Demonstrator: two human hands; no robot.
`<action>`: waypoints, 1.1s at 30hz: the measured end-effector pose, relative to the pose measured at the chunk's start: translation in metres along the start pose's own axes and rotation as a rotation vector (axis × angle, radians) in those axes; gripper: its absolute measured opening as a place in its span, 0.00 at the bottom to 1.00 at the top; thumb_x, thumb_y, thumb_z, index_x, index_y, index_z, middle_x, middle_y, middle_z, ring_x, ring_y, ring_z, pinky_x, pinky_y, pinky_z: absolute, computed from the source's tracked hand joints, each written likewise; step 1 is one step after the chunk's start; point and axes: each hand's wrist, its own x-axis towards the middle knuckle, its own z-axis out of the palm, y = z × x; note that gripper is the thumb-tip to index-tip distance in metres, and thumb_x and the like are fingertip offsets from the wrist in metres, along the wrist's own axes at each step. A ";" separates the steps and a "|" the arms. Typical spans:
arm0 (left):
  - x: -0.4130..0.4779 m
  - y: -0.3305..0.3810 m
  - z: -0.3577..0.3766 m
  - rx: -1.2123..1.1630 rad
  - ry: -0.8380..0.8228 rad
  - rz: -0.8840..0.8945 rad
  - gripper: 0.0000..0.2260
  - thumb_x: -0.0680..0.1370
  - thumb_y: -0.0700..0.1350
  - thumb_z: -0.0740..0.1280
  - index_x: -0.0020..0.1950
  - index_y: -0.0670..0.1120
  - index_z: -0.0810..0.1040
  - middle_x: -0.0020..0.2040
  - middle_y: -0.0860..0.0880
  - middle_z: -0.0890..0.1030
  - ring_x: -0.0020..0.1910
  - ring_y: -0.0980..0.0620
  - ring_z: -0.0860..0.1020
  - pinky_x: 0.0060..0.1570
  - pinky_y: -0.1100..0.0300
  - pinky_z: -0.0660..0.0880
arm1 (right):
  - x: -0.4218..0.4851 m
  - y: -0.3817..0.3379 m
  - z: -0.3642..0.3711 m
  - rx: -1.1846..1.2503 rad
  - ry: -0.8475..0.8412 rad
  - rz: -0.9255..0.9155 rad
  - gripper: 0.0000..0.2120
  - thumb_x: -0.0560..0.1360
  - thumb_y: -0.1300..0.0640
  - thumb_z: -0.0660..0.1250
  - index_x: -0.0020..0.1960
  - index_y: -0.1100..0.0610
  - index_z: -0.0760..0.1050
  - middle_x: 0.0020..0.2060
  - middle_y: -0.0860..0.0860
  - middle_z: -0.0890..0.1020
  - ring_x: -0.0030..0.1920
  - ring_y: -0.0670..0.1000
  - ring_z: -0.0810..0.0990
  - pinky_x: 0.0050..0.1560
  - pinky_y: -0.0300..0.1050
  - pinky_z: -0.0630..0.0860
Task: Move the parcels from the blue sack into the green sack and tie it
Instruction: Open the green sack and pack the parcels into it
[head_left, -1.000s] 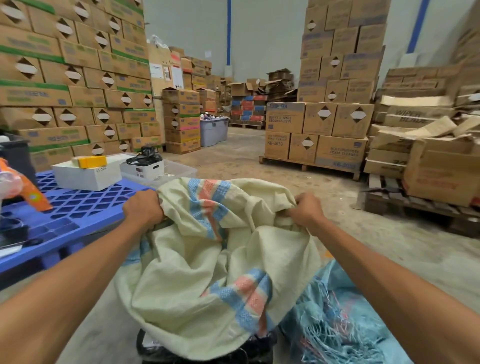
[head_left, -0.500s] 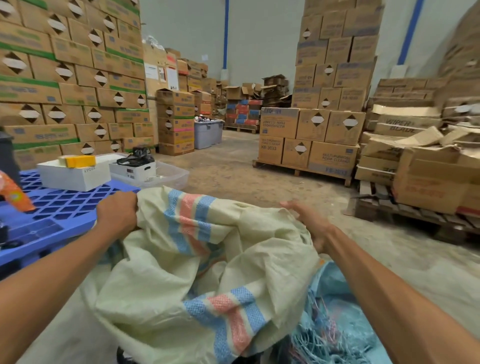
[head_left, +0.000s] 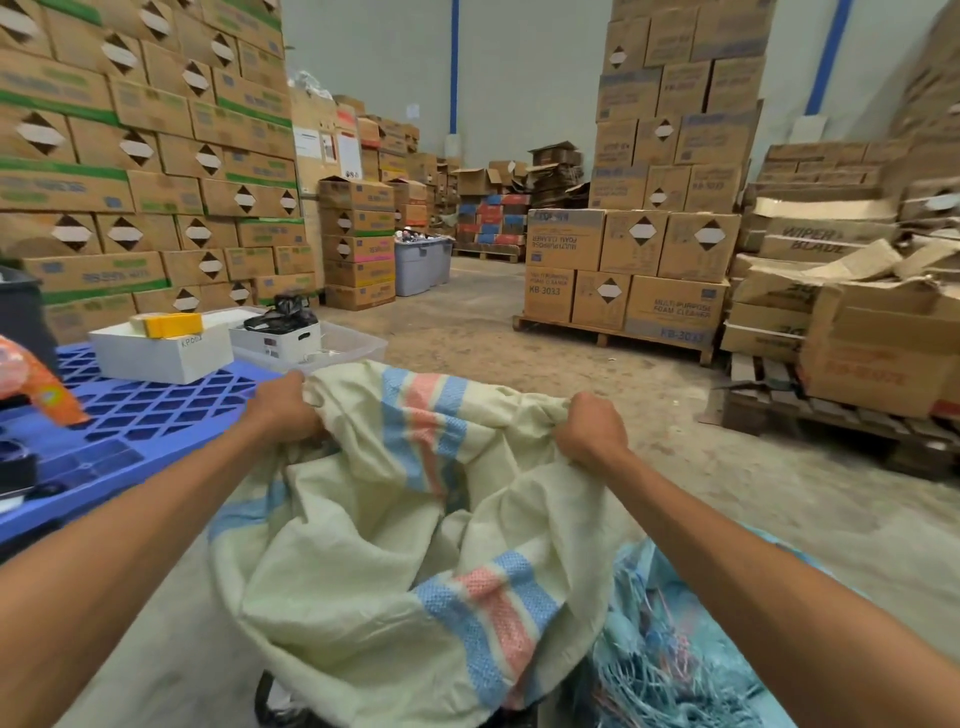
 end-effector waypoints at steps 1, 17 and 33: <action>-0.002 0.008 -0.005 -0.120 -0.057 0.008 0.26 0.65 0.50 0.77 0.58 0.48 0.72 0.53 0.45 0.79 0.50 0.46 0.77 0.43 0.55 0.74 | 0.005 -0.007 -0.002 0.150 -0.046 0.097 0.04 0.76 0.63 0.64 0.43 0.59 0.74 0.41 0.54 0.79 0.46 0.55 0.81 0.48 0.50 0.82; 0.006 0.017 -0.004 -1.157 -0.356 -0.390 0.21 0.76 0.62 0.67 0.54 0.45 0.83 0.52 0.40 0.84 0.53 0.42 0.82 0.60 0.44 0.76 | 0.013 0.003 -0.034 1.319 -0.939 0.075 0.33 0.73 0.41 0.69 0.71 0.61 0.73 0.59 0.60 0.78 0.61 0.63 0.76 0.69 0.59 0.71; 0.000 0.004 -0.010 -0.056 0.338 0.016 0.35 0.64 0.42 0.79 0.64 0.47 0.64 0.61 0.40 0.67 0.60 0.38 0.70 0.49 0.49 0.71 | 0.041 0.052 -0.008 -0.083 0.126 0.225 0.07 0.74 0.59 0.72 0.50 0.60 0.82 0.40 0.55 0.79 0.41 0.56 0.77 0.38 0.45 0.72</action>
